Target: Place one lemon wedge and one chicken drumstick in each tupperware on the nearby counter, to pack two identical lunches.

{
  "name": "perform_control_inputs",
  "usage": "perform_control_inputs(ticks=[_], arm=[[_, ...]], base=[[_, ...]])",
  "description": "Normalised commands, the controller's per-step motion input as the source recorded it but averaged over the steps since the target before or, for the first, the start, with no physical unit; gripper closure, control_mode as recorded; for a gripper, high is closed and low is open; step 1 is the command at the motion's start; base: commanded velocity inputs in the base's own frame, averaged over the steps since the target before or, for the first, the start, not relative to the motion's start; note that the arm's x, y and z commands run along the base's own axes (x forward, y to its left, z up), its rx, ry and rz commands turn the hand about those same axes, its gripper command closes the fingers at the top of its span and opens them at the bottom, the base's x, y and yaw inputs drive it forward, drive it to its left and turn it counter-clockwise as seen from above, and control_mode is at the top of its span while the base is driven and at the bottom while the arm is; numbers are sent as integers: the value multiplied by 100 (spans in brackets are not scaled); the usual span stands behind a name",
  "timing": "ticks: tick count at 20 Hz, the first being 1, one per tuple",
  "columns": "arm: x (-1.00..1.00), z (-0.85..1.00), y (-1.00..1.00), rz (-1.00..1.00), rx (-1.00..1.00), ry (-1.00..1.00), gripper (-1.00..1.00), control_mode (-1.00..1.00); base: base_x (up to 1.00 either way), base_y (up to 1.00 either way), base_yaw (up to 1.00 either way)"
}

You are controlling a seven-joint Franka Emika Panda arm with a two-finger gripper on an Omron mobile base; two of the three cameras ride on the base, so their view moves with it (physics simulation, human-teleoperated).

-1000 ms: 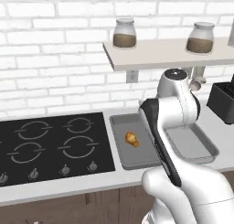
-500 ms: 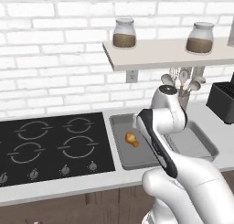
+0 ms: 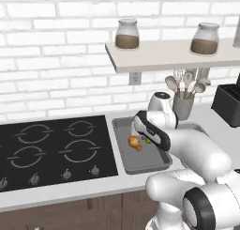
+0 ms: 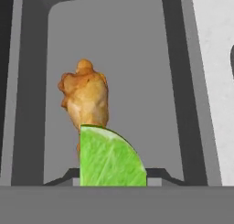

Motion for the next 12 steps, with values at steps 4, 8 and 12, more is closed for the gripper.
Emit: perform_control_inputs(ticks=[4, 8, 12], arm=[[67, -35, 17, 5, -8, 4, 100, -100], [40, -34, 15, 0, -11, -5, 100, -100], [1, -43, 0, 0, -8, -6, 100, -100]], base=[[0, 0, 0], [0, 0, 0], [0, 0, 0]])
